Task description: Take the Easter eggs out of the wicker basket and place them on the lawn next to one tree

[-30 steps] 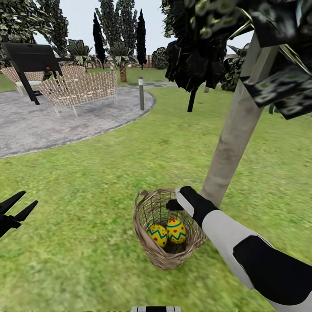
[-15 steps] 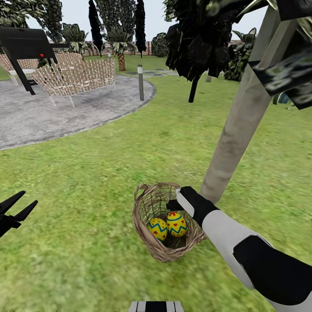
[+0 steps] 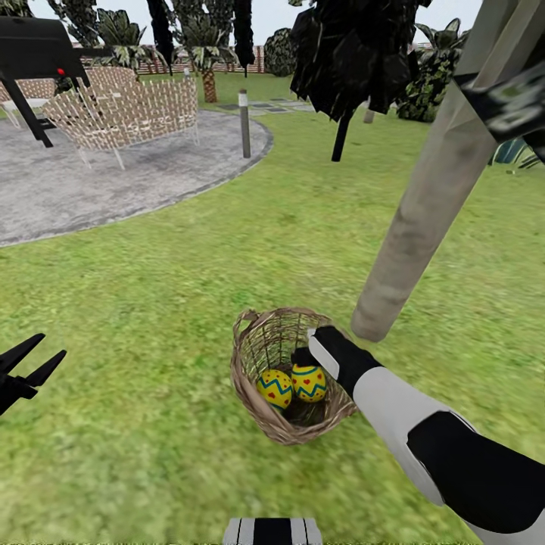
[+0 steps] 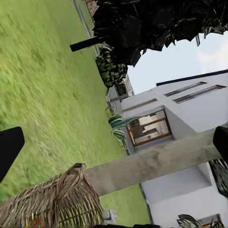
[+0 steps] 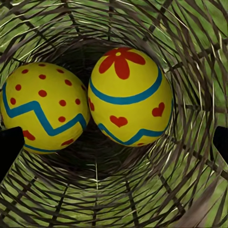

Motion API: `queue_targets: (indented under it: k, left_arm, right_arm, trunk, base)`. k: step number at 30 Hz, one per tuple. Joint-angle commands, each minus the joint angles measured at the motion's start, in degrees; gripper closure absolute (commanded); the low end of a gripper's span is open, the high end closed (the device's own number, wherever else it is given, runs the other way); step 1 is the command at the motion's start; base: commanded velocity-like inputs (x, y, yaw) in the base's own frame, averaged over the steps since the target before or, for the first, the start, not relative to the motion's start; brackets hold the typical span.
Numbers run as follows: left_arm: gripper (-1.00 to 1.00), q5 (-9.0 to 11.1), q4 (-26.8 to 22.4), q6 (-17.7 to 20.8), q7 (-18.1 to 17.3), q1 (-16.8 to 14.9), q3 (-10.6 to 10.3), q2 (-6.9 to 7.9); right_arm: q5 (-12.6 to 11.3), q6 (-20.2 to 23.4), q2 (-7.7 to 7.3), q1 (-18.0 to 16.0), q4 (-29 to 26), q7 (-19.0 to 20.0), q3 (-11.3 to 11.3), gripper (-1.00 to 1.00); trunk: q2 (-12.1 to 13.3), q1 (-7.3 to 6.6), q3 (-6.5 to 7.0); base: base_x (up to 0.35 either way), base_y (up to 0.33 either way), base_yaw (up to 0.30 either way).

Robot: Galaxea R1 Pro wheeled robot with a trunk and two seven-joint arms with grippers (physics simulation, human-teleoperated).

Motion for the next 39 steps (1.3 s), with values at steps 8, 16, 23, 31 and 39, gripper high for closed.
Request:
queue_targets:
  k: [8, 16, 23, 31, 39]
  left_arm:
    - [-1.0, -0.12, 0.01, 0.22, -0.25, -0.07, 0.06, 0.0]
    - [-1.0, -0.12, 0.01, 0.22, -0.25, -0.04, 0.05, 0.0]
    - [-1.0, -0.12, 0.08, 0.22, -0.25, -0.07, 0.05, 0.0]
    - [-1.0, -0.12, 0.1, 0.22, -0.25, -0.05, 0.05, -0.08]
    - [-1.0, -0.12, 0.16, 0.22, -0.25, -0.02, 0.05, -0.17]
  right_arm:
    - [-0.62, -1.25, -0.09, -0.04, -0.06, -0.47, 2.29, -1.0]
    - [3.5, -2.63, 0.04, -0.04, -0.06, -0.47, 2.26, -1.0]
    - [4.04, -4.04, 0.05, -0.04, -0.5, -0.47, 2.27, -1.0]
    - [3.98, -4.03, 0.2, -0.04, -1.02, -0.4, 2.25, -1.0]
    - [3.87, -3.69, 0.17, -0.04, -1.21, -0.29, 2.21, -1.0]
  trunk:
    - [-0.13, 0.19, -1.82]
    - [-0.23, 0.4, -3.59]
    - [-0.33, 0.58, -5.14]
    - [-0.34, 0.6, -5.37]
    - [-0.34, 0.6, -5.37]
  base:
    - [0.0, 0.0, 0.0]
    - [0.0, 0.0, 0.0]
    - [0.0, 0.0, 0.0]
    - [0.0, 0.0, 0.0]
    - [0.0, 0.0, 0.0]
